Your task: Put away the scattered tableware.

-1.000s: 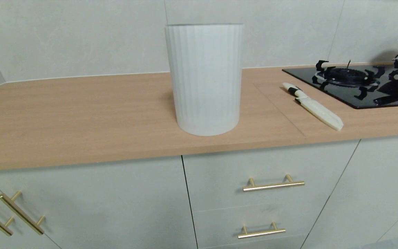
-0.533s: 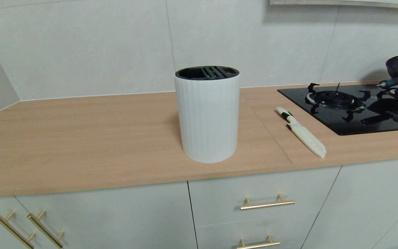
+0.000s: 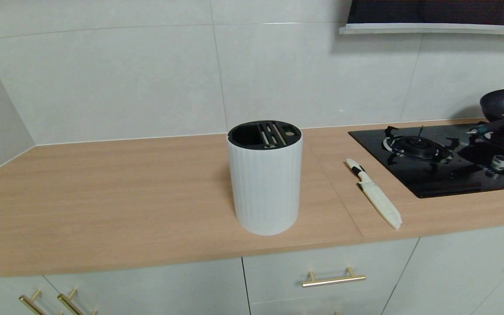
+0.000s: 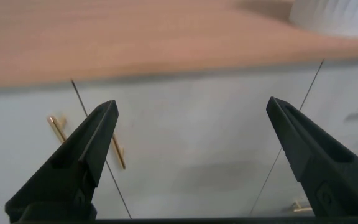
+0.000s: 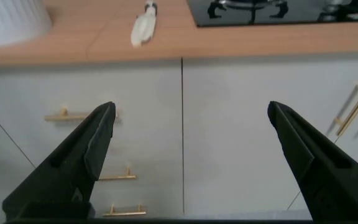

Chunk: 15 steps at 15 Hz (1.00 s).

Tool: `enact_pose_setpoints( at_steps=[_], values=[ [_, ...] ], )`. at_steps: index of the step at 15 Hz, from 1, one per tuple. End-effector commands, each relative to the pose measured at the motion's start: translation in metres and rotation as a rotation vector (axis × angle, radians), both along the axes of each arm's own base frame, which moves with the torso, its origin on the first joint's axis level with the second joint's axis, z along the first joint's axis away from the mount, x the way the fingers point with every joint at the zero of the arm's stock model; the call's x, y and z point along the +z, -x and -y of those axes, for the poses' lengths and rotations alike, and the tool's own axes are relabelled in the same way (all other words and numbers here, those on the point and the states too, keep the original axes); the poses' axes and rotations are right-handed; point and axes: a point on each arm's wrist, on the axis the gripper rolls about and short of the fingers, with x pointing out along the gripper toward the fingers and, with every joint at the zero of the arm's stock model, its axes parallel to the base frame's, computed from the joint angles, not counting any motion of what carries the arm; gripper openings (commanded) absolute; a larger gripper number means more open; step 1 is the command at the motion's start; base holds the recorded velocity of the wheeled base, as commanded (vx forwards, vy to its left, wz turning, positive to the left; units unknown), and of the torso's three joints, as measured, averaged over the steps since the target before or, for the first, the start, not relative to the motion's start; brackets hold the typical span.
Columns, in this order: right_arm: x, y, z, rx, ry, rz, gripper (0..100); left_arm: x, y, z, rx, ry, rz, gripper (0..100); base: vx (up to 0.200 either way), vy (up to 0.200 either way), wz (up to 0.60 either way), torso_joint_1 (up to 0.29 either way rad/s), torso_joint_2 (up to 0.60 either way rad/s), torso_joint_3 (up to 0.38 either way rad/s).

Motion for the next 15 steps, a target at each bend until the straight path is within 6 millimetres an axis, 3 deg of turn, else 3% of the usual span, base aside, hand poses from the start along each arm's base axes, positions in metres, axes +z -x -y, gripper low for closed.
enact_pose_setpoints(
  at_steps=[1,15],
  values=[
    [0.0,-0.0001,0.0,0.0,0.0,-0.001,100,0.0,0.0,0.0,0.0,0.0,0.0,100,0.0,0.0,0.0,0.212,-0.51,-0.281],
    [0.0,-0.0001,0.0,0.0,0.0,-0.001,100,0.0,0.0,0.0,0.0,0.001,0.0,100,0.0,0.0,0.0,0.25,-0.55,-0.301]
  ],
)
